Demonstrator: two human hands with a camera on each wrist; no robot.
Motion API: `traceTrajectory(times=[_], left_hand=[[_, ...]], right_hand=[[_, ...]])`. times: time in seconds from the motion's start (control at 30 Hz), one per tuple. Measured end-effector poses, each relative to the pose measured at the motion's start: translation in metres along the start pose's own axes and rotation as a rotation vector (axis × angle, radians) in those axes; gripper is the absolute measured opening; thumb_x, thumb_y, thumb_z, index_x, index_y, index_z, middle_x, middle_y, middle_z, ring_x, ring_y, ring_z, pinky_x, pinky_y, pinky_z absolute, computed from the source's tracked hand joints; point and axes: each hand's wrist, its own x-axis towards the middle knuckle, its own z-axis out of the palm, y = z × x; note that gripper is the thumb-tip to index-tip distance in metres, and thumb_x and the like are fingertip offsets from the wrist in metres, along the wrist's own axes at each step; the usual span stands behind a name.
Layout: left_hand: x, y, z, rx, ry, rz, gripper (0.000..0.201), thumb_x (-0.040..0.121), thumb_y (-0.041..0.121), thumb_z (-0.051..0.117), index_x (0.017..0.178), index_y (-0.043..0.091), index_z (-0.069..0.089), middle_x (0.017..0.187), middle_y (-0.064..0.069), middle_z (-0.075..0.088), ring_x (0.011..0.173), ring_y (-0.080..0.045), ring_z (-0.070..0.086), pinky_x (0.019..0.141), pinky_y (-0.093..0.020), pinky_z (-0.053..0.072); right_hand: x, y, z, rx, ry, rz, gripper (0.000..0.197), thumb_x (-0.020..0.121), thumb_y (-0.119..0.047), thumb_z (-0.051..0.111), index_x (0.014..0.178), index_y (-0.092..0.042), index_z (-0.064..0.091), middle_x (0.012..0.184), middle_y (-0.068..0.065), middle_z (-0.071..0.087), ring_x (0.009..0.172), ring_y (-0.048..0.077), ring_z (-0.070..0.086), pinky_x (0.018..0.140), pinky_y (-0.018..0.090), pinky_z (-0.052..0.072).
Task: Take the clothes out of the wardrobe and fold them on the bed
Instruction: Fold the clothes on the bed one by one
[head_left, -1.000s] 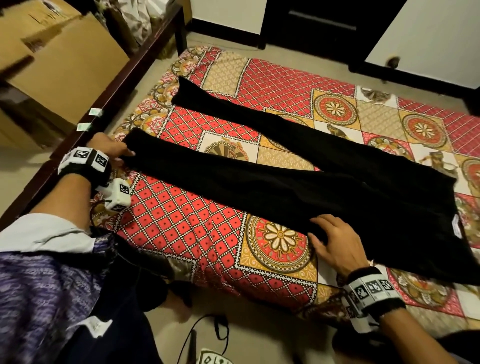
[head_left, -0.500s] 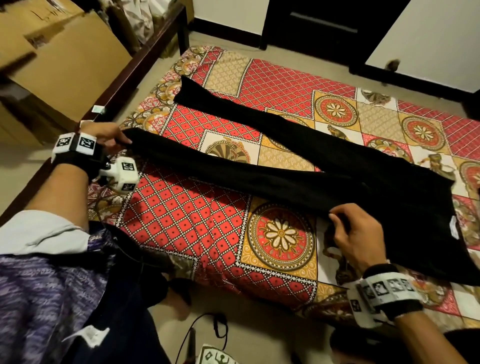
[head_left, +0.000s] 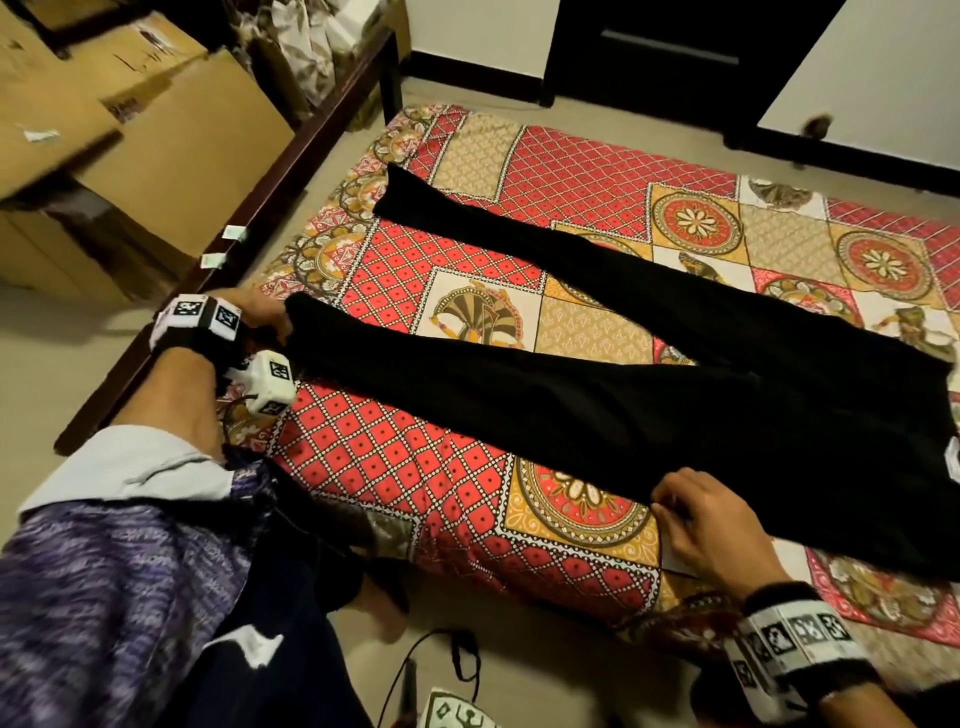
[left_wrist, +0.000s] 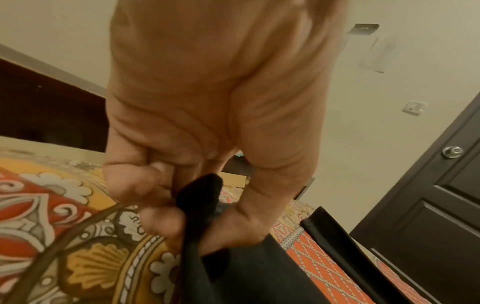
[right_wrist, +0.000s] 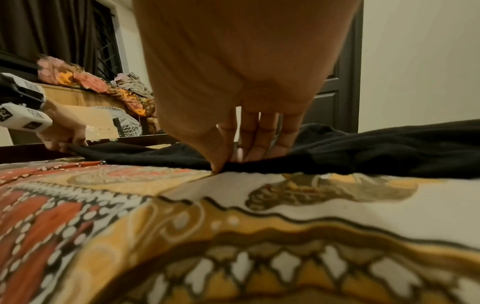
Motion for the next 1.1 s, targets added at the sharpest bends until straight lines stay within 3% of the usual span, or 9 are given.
traceTrajectory(times=[0.13,0.23,0.33,0.4,0.53,0.67,0.9,1.03,1.1], left_hand=[[-0.002,0.000,-0.001,0.065,0.034,0.034,0.068,0.096,0.000,0.054,0.031,0.017,0.060,0.069,-0.011,0.051,0.061,-0.025,0.045,0.055,-0.029,0.037],[-0.003,-0.002,-0.001,0.077,0.108,0.039,0.078,0.092,-0.004,0.057,0.019,0.023,0.050,0.078,-0.017,0.054,0.066,-0.030,0.053,0.055,-0.029,0.041],[0.000,-0.008,0.004,0.133,0.082,-0.021,0.042,0.086,-0.010,0.061,0.048,0.003,0.069,0.098,-0.019,0.059,0.092,-0.029,0.061,0.053,-0.029,0.044],[-0.002,-0.006,0.007,0.094,0.071,0.005,0.018,0.091,-0.009,0.056,0.075,-0.005,0.063,0.089,-0.019,0.058,0.080,-0.030,0.055,0.050,-0.026,0.038],[0.003,0.004,0.003,-0.035,-0.069,0.099,0.025,0.097,0.008,0.053,0.072,0.004,0.051,0.056,-0.010,0.054,0.047,-0.021,0.051,0.046,-0.020,0.039],[0.015,0.003,0.002,-0.123,0.075,0.056,0.033,0.088,0.030,0.072,0.112,0.010,0.061,0.102,-0.012,0.059,0.089,-0.028,0.060,0.078,-0.034,0.049],[0.014,0.018,0.005,-0.243,0.044,0.086,0.037,0.077,0.021,0.084,0.101,0.000,0.065,0.098,-0.012,0.066,0.081,-0.030,0.063,0.070,-0.033,0.050],[0.028,0.011,0.008,-0.416,0.262,0.292,0.034,0.080,0.013,0.084,0.113,0.010,0.074,0.106,-0.003,0.071,0.101,-0.017,0.068,0.069,-0.014,0.050],[0.037,0.002,0.013,-0.356,0.361,0.366,0.030,0.078,0.019,0.087,0.105,0.014,0.077,0.114,-0.003,0.072,0.104,-0.019,0.067,0.080,-0.020,0.051]], right_hand=[[0.001,-0.016,0.004,-0.001,0.014,0.016,0.028,0.085,-0.030,0.080,0.110,-0.027,0.069,0.100,-0.009,0.063,0.092,0.015,0.061,0.077,0.034,0.054],[0.006,-0.037,0.013,0.001,0.059,0.037,0.028,0.084,-0.028,0.080,0.110,-0.025,0.070,0.101,-0.007,0.064,0.093,0.017,0.062,0.077,0.035,0.054],[0.013,-0.050,0.019,0.028,0.092,0.068,0.023,0.085,-0.025,0.079,0.106,-0.024,0.070,0.099,-0.008,0.062,0.092,0.016,0.061,0.076,0.034,0.053],[0.017,-0.056,0.021,0.045,0.106,0.055,0.025,0.084,-0.026,0.079,0.108,-0.024,0.071,0.099,-0.008,0.062,0.092,0.015,0.061,0.075,0.033,0.053],[0.023,-0.067,0.029,0.025,0.100,0.025,0.029,0.086,-0.029,0.078,0.114,-0.025,0.071,0.102,-0.007,0.062,0.094,0.015,0.061,0.076,0.034,0.054],[0.034,-0.074,0.031,0.063,0.090,0.054,0.024,0.088,-0.027,0.075,0.112,-0.026,0.072,0.102,-0.010,0.062,0.096,0.014,0.060,0.076,0.033,0.053],[0.039,-0.078,0.027,0.117,0.078,0.073,0.014,0.090,-0.020,0.073,0.103,-0.027,0.071,0.099,-0.013,0.064,0.094,0.012,0.061,0.079,0.033,0.052],[0.035,-0.078,0.028,0.147,0.100,0.080,0.015,0.089,-0.017,0.075,0.101,-0.026,0.070,0.098,-0.012,0.065,0.092,0.011,0.060,0.079,0.033,0.052],[0.034,-0.079,0.031,0.128,0.096,0.076,0.017,0.087,-0.016,0.077,0.100,-0.026,0.070,0.097,-0.012,0.065,0.091,0.011,0.060,0.078,0.031,0.051]])
